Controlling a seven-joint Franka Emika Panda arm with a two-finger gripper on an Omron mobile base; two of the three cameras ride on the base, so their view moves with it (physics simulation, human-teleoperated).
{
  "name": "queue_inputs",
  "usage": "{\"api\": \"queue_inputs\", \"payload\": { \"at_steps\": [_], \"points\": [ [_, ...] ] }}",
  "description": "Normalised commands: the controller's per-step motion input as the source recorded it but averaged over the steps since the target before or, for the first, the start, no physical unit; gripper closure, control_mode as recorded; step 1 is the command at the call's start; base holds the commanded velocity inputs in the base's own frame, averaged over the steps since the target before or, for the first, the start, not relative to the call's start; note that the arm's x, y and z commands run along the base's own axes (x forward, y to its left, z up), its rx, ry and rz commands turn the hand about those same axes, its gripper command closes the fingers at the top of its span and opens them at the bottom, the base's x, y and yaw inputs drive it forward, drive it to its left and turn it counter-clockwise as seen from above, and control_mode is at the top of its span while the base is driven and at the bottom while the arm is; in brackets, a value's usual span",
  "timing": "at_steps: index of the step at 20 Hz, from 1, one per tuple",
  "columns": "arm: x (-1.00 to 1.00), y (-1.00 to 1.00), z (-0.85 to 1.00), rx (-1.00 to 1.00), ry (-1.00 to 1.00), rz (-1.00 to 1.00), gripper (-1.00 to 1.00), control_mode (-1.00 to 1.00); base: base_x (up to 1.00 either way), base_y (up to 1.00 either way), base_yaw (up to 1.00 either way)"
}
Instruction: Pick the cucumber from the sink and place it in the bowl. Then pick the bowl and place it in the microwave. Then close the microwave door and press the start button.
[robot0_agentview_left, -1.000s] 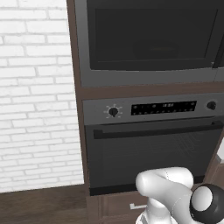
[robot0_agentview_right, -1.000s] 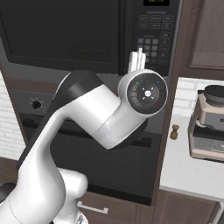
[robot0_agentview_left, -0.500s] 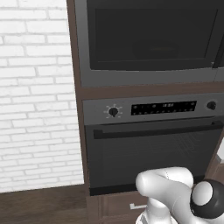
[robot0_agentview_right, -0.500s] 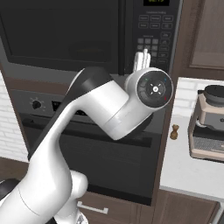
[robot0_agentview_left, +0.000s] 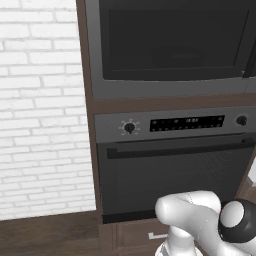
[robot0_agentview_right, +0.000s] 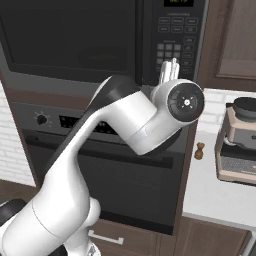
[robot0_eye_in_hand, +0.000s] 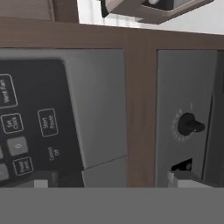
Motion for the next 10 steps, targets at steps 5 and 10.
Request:
{"api": "queue_inputs", "payload": {
  "at_steps": [5,10],
  "points": [
    [0.21,-0.14,-0.01,0.02,0.0,0.0,-1.0,-1.0,0.0,0.0,0.0],
    [0.2,-0.14,0.0,0.02,0.0,0.0,-1.0,-1.0,0.0,0.0,0.0]
  ]
}}
